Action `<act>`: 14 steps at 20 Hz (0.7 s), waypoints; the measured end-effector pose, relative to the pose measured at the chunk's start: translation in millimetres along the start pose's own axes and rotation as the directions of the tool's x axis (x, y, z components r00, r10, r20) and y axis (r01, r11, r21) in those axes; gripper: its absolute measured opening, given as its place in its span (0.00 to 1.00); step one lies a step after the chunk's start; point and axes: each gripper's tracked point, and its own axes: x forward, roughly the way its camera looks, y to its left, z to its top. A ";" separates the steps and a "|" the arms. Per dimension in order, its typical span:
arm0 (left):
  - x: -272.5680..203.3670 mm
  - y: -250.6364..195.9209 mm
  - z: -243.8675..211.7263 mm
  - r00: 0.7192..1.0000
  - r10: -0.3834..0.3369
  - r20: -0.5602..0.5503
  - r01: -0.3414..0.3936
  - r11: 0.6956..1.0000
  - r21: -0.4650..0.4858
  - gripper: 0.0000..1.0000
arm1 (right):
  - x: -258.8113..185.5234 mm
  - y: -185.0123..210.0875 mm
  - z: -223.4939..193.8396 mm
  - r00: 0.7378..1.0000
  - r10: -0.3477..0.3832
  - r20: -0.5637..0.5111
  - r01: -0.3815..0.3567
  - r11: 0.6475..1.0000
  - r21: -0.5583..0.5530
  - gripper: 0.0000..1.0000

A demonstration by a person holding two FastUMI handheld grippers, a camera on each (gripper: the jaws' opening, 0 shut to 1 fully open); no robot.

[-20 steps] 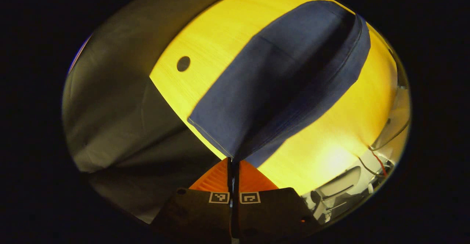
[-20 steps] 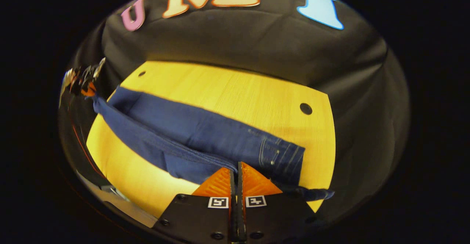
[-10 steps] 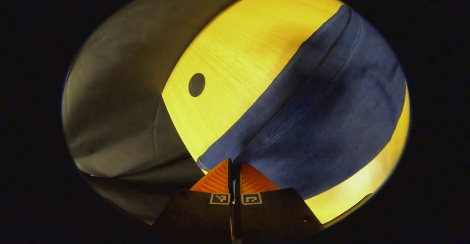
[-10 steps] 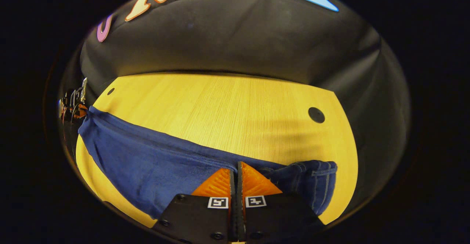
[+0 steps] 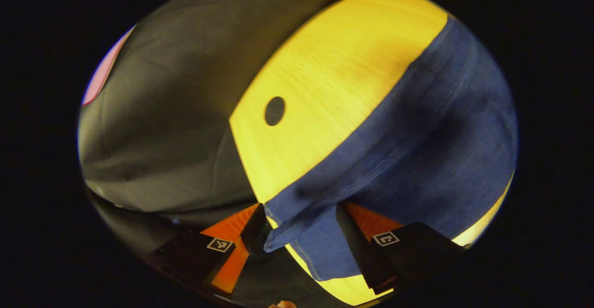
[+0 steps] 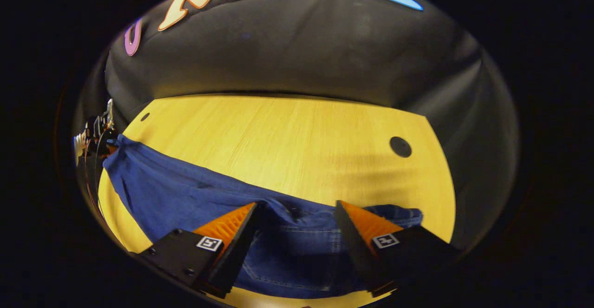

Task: Grasp the waist and the cuffs of the jeans and fold them to make the two legs overlap; first hold the waist and fold one-third of the jeans toward the cuffs, then hold the cuffs and fold the remaining one-third in the same direction to finish folding.

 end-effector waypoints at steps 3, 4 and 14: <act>-18.2 8.2 -1.2 0.996 0.070 0.050 -0.063 0.989 -0.131 0.94 | -25.0 -33.8 2.9 0.998 -0.045 0.036 0.044 0.998 0.035 0.99; -24.2 6.1 -3.0 0.996 0.075 0.056 -0.063 0.981 -0.183 0.94 | -33.4 -49.0 0.0 0.997 -0.061 0.037 0.059 0.997 0.056 0.99; -29.6 5.8 -14.8 0.993 0.106 0.046 -0.050 0.750 -0.659 0.95 | -61.2 -132.2 -99.7 0.990 -0.106 -0.093 0.125 0.965 0.230 0.99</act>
